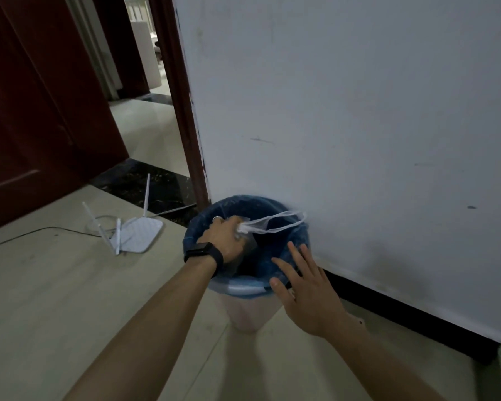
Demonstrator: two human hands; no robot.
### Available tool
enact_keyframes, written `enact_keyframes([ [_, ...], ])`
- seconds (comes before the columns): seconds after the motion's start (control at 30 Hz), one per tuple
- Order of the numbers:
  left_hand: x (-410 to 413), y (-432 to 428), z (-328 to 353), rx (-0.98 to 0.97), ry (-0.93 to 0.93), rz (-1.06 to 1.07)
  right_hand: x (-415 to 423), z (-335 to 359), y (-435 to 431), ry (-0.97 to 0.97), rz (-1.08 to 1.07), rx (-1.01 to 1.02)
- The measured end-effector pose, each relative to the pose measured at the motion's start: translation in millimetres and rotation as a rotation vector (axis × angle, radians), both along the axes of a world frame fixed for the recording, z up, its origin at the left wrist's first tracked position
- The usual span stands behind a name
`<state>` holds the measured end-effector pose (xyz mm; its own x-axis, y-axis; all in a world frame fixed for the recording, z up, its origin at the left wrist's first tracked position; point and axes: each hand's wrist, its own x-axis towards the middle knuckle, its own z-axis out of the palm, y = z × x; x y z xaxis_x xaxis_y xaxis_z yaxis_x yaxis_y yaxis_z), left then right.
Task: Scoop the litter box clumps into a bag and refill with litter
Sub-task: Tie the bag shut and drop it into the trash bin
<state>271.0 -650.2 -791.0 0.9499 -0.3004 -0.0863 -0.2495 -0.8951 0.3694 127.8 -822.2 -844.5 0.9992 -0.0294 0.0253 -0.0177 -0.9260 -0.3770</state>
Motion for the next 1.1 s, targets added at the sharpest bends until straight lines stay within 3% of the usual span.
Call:
enact_keyframes([
  [0.17, 7.3, -1.4, -12.1, 0.095, 0.048, -0.071, 3.2, -1.4, -5.1, 0.0, -0.006, 0.02],
  [0.3, -2.6, 18.3, -23.6, 0.256, -0.092, -0.047, 2.9, -2.3, -6.5, -0.027, 0.0, 0.009],
  [0.43, -14.6, 36.9, -32.8, 0.11, -0.051, 0.041, 1.6, -3.0, -4.4, -0.039, -0.02, -0.034],
  [0.57, -20.4, 40.2, -35.3, 0.013, -0.129, 0.093, 5.8, 0.9, -2.8, -0.035, -0.023, -0.061],
  [0.73, -22.3, 41.1, -28.4, 0.146, -0.069, 0.111, 7.3, 16.3, -10.1, 0.04, 0.087, -0.04],
  [0.87, -41.0, 22.8, -12.3, 0.137, -0.136, 0.074, -6.5, 33.9, -41.5, -0.072, 0.13, 0.038],
  [0.97, -79.8, -7.1, -1.4, 0.131, -0.11, -0.051, -53.4, 48.3, -78.5, -0.004, -0.02, 0.122],
  [1.1, -149.2, -61.4, 27.1, 0.202, 0.079, -0.227, -155.3, 92.5, -120.3, 0.171, -0.281, 0.22],
])
